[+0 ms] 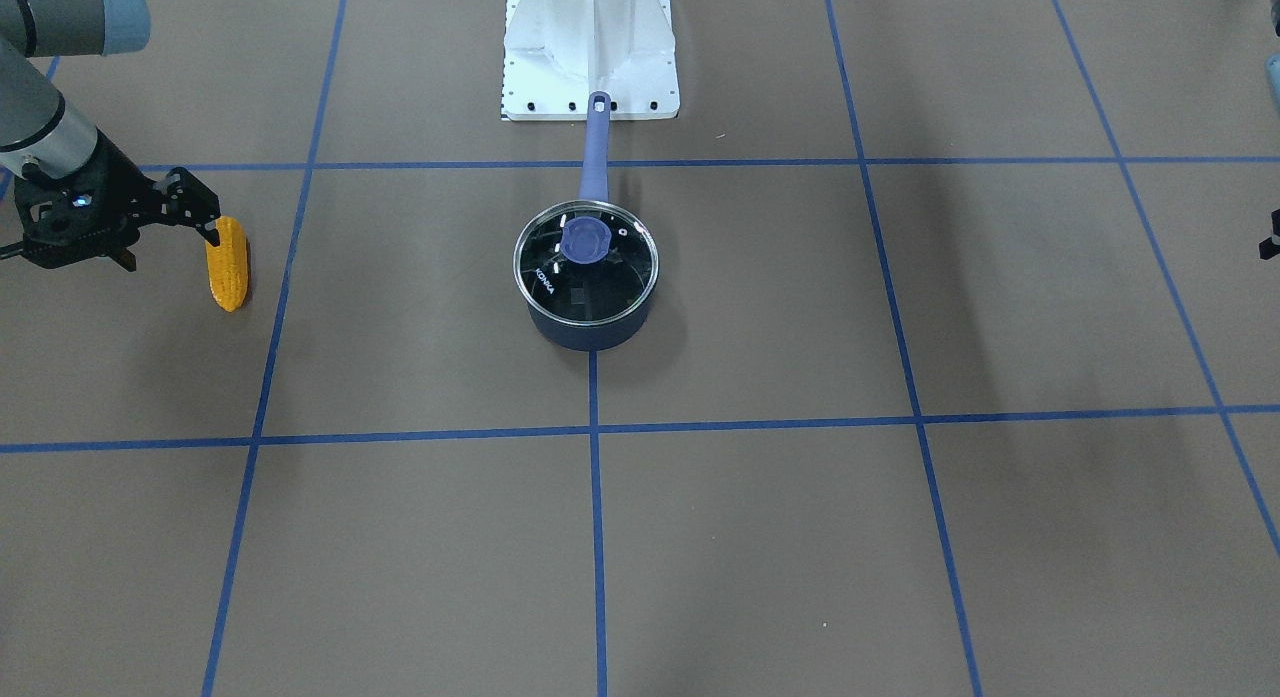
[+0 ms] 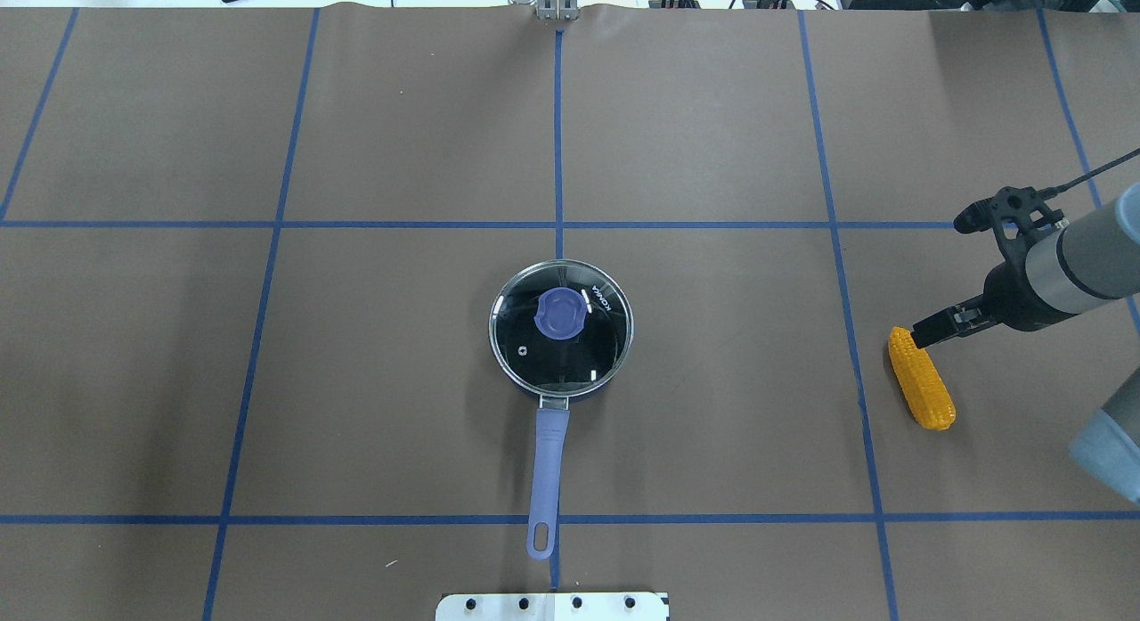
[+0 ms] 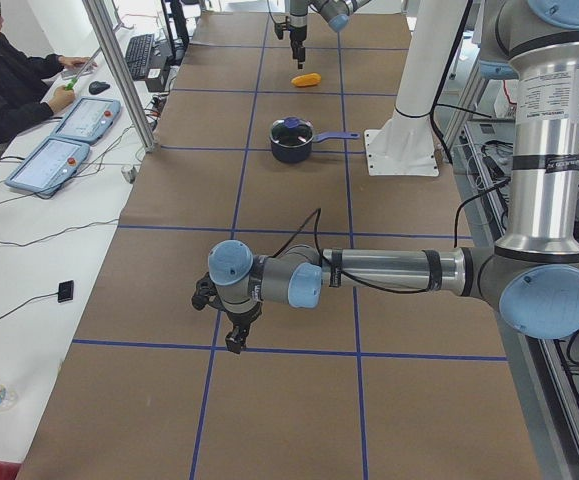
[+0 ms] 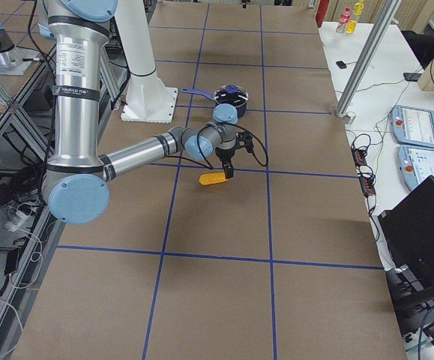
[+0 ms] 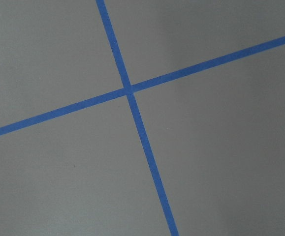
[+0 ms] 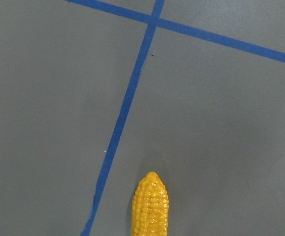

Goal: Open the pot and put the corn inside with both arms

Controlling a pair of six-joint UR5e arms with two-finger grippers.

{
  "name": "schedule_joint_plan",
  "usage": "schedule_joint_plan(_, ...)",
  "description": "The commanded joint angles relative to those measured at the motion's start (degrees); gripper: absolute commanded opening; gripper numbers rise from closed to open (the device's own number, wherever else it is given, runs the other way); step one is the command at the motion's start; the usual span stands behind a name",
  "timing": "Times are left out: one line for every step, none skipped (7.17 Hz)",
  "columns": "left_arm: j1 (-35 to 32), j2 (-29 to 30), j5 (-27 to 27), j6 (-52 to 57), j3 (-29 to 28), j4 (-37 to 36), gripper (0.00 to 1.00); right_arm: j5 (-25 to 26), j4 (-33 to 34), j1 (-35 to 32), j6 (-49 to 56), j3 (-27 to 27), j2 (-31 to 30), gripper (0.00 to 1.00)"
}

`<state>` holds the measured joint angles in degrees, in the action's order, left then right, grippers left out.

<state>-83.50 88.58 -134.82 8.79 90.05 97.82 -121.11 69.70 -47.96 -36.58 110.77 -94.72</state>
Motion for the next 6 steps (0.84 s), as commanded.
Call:
schedule_joint_plan(0.0,0.0,0.0,0.0,-0.1,0.0,1.00,0.8,-2.6,1.0,-0.7,-0.7,-1.6,0.99)
schedule_joint_plan(0.0,0.0,0.0,0.0,-0.1,0.0,1.00,0.8,-2.6,2.5,-0.7,-0.7,-1.3,0.99)
schedule_joint_plan(0.0,0.0,0.0,0.1,-0.1,0.0,1.00,0.9,-2.6,3.9,-0.6,-0.7,-1.2,0.99)
schedule_joint_plan(0.0,0.0,0.0,0.1,-0.3,0.0,1.00,1.0,-2.6,5.2,-0.3,-0.8,-1.1,0.98)
schedule_joint_plan(0.0,0.0,0.0,0.1,-0.3,0.0,1.00,1.4,-2.6,5.9,-0.1,-0.8,-1.4,0.98)
schedule_joint_plan(0.0,-0.1,0.0,0.2,-0.4,0.0,0.99,3.2,-2.5,7.4,-0.1,-1.1,-1.7,0.97)
